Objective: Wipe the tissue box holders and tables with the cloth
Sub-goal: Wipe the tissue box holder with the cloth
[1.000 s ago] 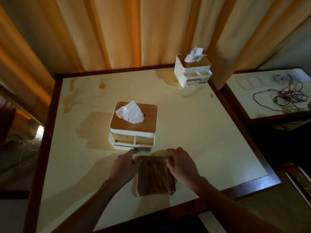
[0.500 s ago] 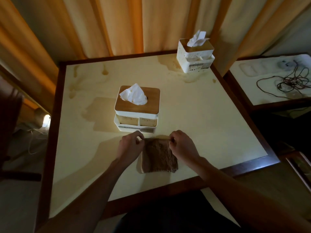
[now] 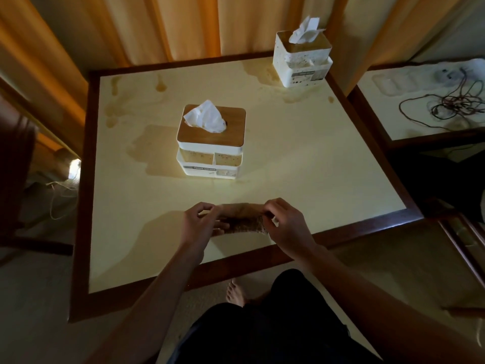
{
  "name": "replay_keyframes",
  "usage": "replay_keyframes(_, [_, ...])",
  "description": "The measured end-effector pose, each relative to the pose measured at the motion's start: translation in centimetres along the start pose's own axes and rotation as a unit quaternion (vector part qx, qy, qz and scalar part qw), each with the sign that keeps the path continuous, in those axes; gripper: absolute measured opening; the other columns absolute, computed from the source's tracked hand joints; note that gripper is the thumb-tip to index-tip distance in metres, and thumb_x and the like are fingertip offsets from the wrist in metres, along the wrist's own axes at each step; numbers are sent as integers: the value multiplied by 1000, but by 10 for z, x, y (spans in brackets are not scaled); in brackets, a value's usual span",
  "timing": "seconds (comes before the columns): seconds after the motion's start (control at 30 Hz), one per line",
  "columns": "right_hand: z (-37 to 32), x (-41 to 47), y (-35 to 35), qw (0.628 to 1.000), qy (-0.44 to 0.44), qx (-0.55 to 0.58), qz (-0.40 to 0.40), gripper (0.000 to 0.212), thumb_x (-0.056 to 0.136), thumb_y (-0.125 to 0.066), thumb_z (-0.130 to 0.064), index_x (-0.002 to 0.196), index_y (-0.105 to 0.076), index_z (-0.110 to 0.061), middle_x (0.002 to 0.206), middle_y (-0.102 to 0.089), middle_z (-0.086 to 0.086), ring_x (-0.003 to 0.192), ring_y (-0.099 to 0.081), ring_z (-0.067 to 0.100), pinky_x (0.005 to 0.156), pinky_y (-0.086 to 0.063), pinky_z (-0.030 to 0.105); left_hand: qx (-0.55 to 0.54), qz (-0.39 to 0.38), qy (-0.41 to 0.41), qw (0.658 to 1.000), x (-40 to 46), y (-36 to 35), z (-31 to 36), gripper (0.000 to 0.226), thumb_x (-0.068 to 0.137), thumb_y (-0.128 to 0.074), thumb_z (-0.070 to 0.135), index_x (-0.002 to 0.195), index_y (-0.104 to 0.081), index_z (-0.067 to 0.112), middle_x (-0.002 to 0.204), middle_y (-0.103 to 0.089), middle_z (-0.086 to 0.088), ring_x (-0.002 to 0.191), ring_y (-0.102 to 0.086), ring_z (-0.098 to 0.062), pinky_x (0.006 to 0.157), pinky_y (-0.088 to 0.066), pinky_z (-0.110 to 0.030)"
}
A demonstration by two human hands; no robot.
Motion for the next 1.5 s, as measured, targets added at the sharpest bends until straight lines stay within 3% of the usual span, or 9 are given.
replay_keyframes(0.5, [0,-39,-19,993,72,-88,-34,15,77,-77,2,88,-74,-7,93,-66,9,77,-62,24,59,-54,37,188,36,-52,980,-7,13,-30,14,73,-77,29,77,-63,27,72,-71,4,69,-68,-17,62,-58,-42])
replay_keyframes(0.63, [-1,-39,-21,992,44,-105,-49,21,89,-56,-22,87,-74,-12,96,-61,4,79,-59,20,64,-51,33,311,20,-137,940,-9,5,-16,20,79,-75,17,97,-66,19,60,-59,15,60,-56,2,52,-36,-10])
replay_keyframes(0.7, [-3,-36,-20,994,7,-92,-51,31,90,-50,-31,83,-75,-13,93,-61,2,81,-57,18,67,-50,33,356,-5,-149,923,-9,-1,-12,36,78,-72,16,112,-61,18,60,-57,10,59,-54,-5,53,-36,-17])
replay_keyframes(0.87, [8,-10,-8,990,-122,-65,-33,34,96,-48,-31,114,-67,-10,110,-61,7,100,-55,21,84,-52,38,400,-30,-108,910,7,2,-6,72,74,-56,47,142,-41,26,105,-65,-10,98,-60,-30,82,-51,-42])
replay_keyframes(1.0, [21,2,-24,962,-170,-111,-180,54,93,-62,-43,139,-51,-18,135,-45,9,122,-43,27,95,-46,35,514,-86,-72,851,11,-6,4,67,89,-57,43,150,-32,31,140,-44,-14,129,-45,-34,104,-40,-45])
replay_keyframes(1.1, [20,5,-30,958,-179,-103,-200,44,89,-68,-40,122,-58,-13,126,-44,8,117,-41,26,89,-44,33,531,-100,-92,836,13,-10,10,47,89,-61,38,134,-52,30,128,-46,-11,126,-43,-31,99,-41,-44])
replay_keyframes(1.23, [7,3,-33,955,-206,78,-199,18,76,-69,-20,87,-61,-8,98,-61,8,93,-59,28,72,-52,41,420,-79,-114,897,15,-5,13,12,77,-68,25,86,-64,32,97,-51,1,104,-51,-25,76,-42,-34])
replay_keyframes(1.33, [-6,-5,-27,895,-277,301,-178,16,70,-63,-20,74,-51,-11,71,-53,5,63,-51,16,52,-41,28,312,-52,-109,942,8,-1,18,12,77,-69,16,77,-62,26,92,-63,2,90,-58,-18,68,-42,-29])
replay_keyframes(1.5, [-19,-17,-38,641,-422,636,-81,34,70,-66,0,103,-57,5,96,-60,22,87,-62,32,67,-57,34,84,-63,-18,994,6,2,18,5,88,-65,10,86,-63,15,83,-63,-9,81,-57,-19,70,-48,-33])
Point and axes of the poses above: each hand's wrist, its own x-axis towards the middle knuckle, its own y-axis out of the back of the hand, z = x × y, the point moved 7 cm from there along x, towards the middle knuckle
